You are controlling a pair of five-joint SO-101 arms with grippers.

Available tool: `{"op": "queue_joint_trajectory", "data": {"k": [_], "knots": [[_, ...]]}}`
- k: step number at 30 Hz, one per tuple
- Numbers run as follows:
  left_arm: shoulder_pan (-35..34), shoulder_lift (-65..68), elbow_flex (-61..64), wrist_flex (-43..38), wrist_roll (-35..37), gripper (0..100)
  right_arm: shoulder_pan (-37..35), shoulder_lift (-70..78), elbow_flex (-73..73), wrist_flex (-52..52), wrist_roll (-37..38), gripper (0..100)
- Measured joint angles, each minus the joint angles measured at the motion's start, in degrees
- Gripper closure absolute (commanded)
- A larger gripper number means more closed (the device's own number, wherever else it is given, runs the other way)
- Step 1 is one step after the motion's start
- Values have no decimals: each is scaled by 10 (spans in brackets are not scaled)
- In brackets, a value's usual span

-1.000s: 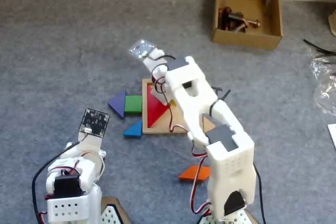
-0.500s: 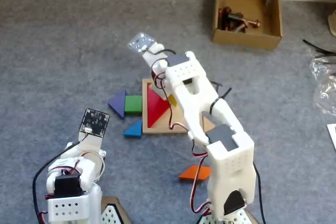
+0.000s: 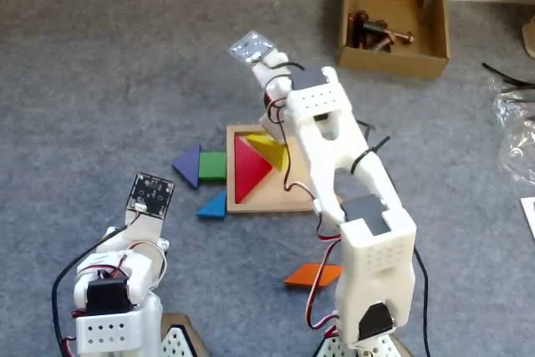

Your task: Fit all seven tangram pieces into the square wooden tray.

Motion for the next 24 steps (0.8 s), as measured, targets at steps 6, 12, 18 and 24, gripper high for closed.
{"op": "queue_joint_trajectory", "data": {"k": [6, 12, 18, 24], "knots": [[0, 0, 0, 0, 0, 986, 7, 0, 0, 0, 0, 883], [0, 0, 0, 0, 0, 986, 6, 0, 0, 0, 0, 886], [0, 0, 0, 0, 0, 986, -12, 0, -58, 1, 0, 887], [0, 0, 0, 0, 0, 986, -25, 0, -105, 62, 0, 997]]}}
